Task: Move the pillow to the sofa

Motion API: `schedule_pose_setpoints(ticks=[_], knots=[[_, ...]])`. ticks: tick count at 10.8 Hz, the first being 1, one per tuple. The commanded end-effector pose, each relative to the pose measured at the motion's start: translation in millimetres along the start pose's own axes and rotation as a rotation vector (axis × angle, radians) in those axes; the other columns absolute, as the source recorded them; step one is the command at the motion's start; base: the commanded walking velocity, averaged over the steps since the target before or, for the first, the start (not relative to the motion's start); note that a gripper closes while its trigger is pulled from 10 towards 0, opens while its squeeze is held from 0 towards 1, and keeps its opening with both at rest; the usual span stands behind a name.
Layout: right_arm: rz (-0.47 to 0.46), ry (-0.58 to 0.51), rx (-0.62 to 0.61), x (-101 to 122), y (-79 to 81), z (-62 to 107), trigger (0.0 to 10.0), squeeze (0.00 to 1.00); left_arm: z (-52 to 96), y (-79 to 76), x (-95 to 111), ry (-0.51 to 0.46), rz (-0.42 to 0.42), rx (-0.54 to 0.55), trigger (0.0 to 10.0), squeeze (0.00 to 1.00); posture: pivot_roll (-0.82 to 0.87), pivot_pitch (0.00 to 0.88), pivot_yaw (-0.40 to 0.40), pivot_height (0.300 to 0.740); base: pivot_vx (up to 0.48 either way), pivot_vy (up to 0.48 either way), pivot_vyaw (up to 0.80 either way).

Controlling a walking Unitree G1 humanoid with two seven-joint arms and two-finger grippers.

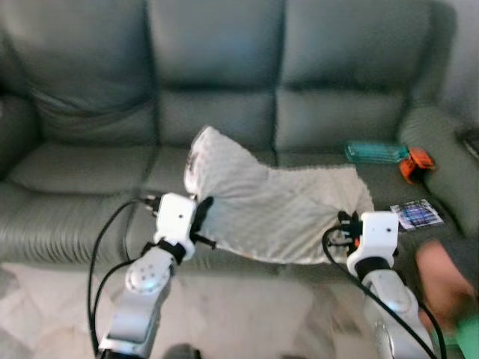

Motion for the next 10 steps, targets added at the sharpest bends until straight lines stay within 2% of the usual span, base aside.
schedule_pose_setpoints(ticks=[1, 5, 10], knots=[[-0.008, -0.040, 0.029, 9.8, 8.4, -2.4, 10.0, 0.00, -0.3, 1.9, 6.3, -0.023, -0.006, -0.003, 10.0, 0.00, -0.05, 0.049, -0.024, 0.740, 0.424, 0.000, 0.00], [-0.013, -0.035, 0.035, 8.2, 9.1, -1.8, 10.0, 0.00, -0.1, 2.3, 3.9, -0.015, 0.009, 0.028, 10.0, 0.00, -0.05, 0.050, -0.024, 0.740, 0.000, 0.000, 0.00], [-0.014, -0.035, 0.039, 8.4, 9.9, -1.9, 10.0, 0.00, -1.2, 3.2, 4.4, -0.006, -0.007, 0.027, 10.0, 0.00, -0.05, 0.055, -0.025, 0.740, 0.000, 0.480, 0.00]])
Point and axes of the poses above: a point about 5 cm out from each wrist's last joint towards the gripper, its own z axis pointing back from the gripper into the wrist, its own x axis along the axis of the wrist's last joint, y = z × x, the point moved 2 cm from there along -z, pointing out of the wrist towards the gripper, and after that the axes turned 14 degrees about z, right-handed, at the moved point
